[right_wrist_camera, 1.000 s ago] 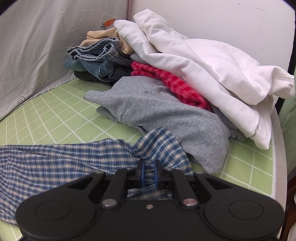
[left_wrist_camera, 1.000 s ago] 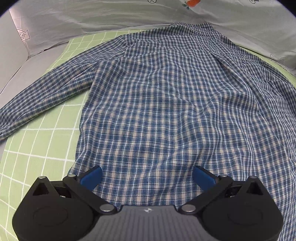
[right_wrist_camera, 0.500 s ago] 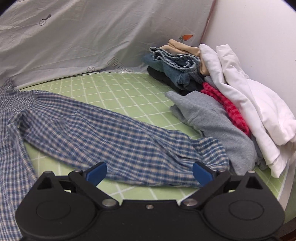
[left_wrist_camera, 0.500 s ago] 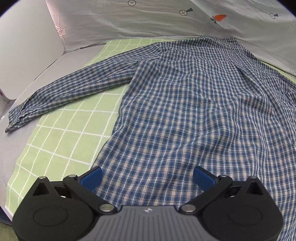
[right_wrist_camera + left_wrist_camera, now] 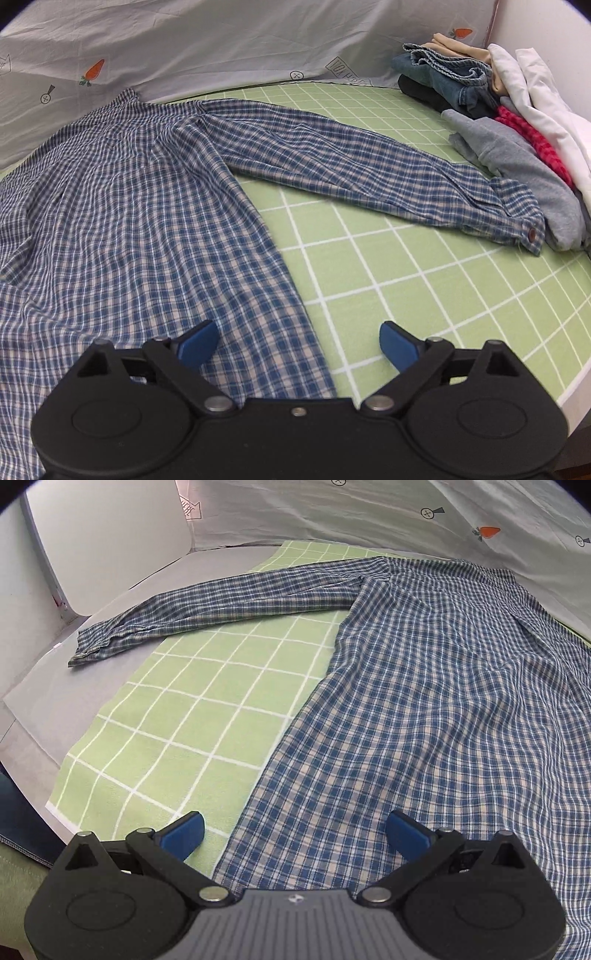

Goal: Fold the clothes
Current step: 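Release the sleeve cuff on the mat with the right gripper, then reach the left gripper to the buttoned sleeve cuff and close on it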

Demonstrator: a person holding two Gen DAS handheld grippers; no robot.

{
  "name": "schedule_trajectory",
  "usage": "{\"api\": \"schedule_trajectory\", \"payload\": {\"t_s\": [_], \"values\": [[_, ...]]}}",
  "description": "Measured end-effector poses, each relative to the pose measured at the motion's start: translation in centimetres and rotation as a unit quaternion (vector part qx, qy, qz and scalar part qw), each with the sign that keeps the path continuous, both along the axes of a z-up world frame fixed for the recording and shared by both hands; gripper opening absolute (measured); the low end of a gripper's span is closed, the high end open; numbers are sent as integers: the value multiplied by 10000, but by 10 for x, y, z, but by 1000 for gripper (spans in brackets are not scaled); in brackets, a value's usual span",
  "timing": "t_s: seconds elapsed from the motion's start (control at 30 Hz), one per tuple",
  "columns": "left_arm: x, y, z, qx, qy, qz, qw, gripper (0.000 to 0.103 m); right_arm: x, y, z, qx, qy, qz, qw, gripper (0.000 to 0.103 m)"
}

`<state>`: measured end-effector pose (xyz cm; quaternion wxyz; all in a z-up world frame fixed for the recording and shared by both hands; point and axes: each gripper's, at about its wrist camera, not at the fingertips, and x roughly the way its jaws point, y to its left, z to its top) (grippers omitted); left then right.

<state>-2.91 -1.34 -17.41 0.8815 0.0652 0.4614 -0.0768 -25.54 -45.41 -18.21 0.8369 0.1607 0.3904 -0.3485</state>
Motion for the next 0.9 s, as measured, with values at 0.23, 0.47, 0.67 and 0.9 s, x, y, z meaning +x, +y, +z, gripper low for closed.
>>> {"api": "schedule_trajectory", "payload": {"t_s": [0.23,0.47,0.67,0.9], "values": [[-3,8,10,-273,-294,-260,9989,12,-12,18,6,-5,-214,177,9996,13],[1,24,12,-307,-214,-120,9992,3,-18,41,8,64,-128,110,9998,4],[3,26,19,-377,-171,-63,9991,19,-9,47,11,-296,308,2,9991,52],[20,44,34,-598,-318,252,9974,57,18,66,19,-715,305,449,9960,98]]}}
